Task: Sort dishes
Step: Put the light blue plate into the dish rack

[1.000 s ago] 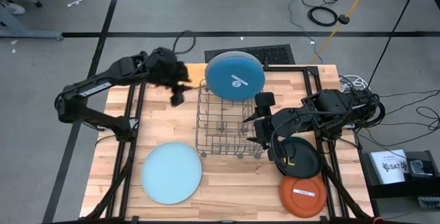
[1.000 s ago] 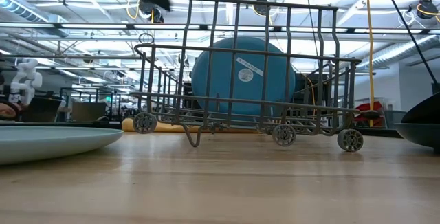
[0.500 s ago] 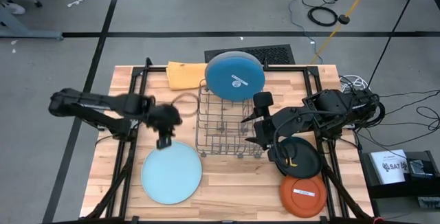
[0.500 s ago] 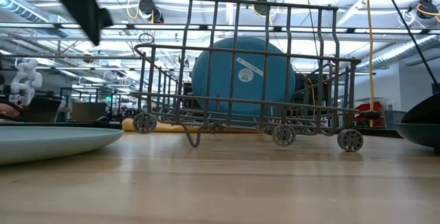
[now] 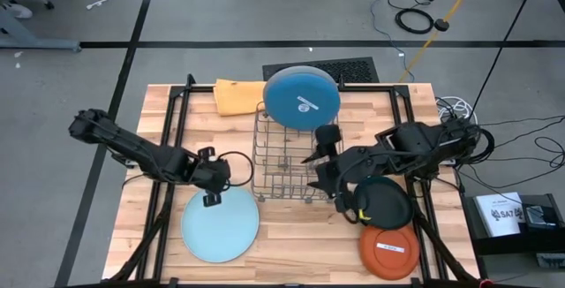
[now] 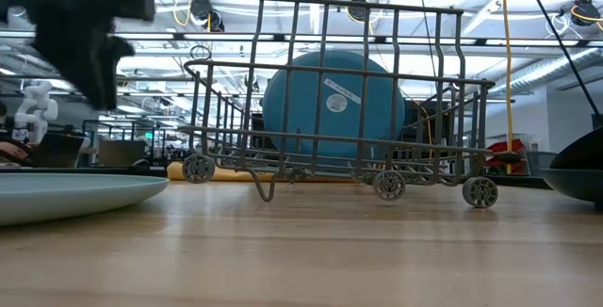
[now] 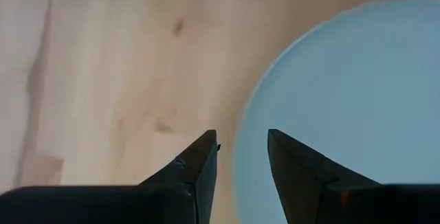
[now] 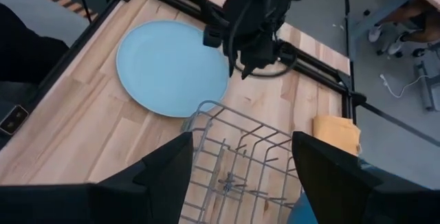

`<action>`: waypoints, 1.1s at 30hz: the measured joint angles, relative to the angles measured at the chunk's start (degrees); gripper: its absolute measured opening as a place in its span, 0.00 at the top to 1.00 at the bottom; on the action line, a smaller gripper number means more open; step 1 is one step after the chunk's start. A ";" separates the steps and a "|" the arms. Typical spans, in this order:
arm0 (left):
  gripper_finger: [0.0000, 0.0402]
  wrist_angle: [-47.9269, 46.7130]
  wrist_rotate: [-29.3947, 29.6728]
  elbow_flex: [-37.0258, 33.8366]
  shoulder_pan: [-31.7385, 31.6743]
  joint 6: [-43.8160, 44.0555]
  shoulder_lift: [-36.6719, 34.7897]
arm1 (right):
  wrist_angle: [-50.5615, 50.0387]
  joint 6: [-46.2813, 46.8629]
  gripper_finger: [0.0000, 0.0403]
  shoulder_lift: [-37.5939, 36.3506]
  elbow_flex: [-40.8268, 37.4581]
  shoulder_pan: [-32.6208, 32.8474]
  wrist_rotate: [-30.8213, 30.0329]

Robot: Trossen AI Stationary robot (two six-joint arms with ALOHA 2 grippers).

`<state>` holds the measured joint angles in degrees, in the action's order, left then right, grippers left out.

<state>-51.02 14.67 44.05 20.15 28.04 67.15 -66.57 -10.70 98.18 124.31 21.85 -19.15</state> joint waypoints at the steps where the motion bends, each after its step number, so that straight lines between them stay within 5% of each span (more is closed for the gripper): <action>1: 0.67 -0.02 0.27 -1.09 -0.36 0.04 0.59 | -0.01 0.19 0.40 0.35 0.00 0.00 0.07; 17: 0.46 11.96 -9.65 -9.85 -6.43 -7.12 3.35 | 0.05 4.21 0.40 2.72 0.00 0.02 2.96; 28: 0.45 17.87 -11.82 -13.09 -8.97 -10.55 6.68 | 0.42 4.85 0.40 2.73 0.00 0.07 2.96; 33: 0.54 20.76 -12.76 -12.85 -8.97 -12.31 9.12 | 0.42 4.42 0.40 2.72 0.00 0.07 2.94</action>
<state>-30.26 1.91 31.20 11.18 15.73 76.27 -66.15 -6.28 100.90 124.31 21.92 -16.21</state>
